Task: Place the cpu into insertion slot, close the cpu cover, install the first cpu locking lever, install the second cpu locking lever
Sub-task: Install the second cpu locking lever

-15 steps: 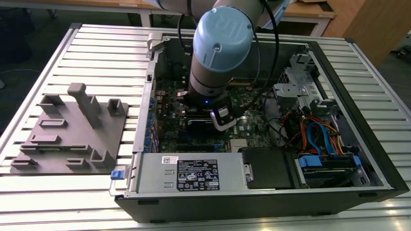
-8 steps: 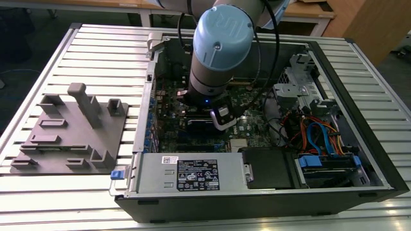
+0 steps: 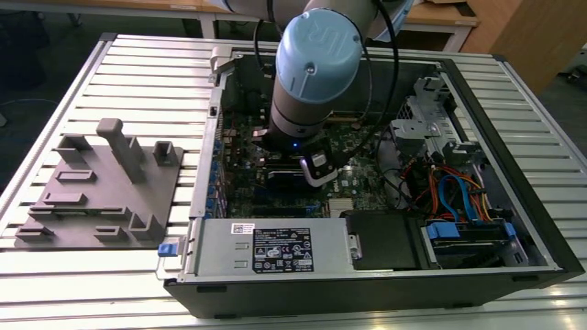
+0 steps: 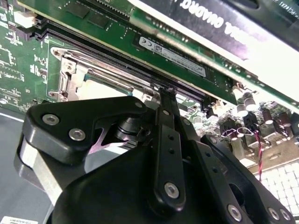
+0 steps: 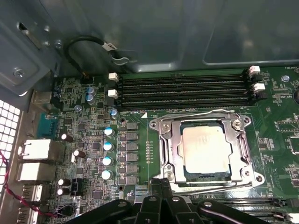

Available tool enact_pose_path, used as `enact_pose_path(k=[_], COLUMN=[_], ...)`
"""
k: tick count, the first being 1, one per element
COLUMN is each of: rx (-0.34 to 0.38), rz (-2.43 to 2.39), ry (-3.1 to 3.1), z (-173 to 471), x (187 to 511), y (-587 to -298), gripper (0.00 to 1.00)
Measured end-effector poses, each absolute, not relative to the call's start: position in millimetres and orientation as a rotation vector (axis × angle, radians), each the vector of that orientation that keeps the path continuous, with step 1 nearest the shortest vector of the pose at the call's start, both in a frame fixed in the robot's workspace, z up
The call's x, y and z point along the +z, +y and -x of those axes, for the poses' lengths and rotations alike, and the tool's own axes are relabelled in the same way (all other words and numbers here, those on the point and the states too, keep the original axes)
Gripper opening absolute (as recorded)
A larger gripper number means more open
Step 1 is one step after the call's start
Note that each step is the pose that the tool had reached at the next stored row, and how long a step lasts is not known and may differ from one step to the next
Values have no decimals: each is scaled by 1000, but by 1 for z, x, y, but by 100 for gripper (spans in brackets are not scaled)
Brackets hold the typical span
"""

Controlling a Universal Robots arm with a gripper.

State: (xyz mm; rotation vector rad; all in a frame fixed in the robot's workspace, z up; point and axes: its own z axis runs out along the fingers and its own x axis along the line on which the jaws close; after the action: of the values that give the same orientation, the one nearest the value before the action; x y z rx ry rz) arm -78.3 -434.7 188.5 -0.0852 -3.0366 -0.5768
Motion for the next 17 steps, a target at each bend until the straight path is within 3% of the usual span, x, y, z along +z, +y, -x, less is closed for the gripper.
enact_pose_path(k=[17], rx=[-607], rz=[84], ry=[-3030], z=[78], x=[191], y=[-435], gripper=[11])
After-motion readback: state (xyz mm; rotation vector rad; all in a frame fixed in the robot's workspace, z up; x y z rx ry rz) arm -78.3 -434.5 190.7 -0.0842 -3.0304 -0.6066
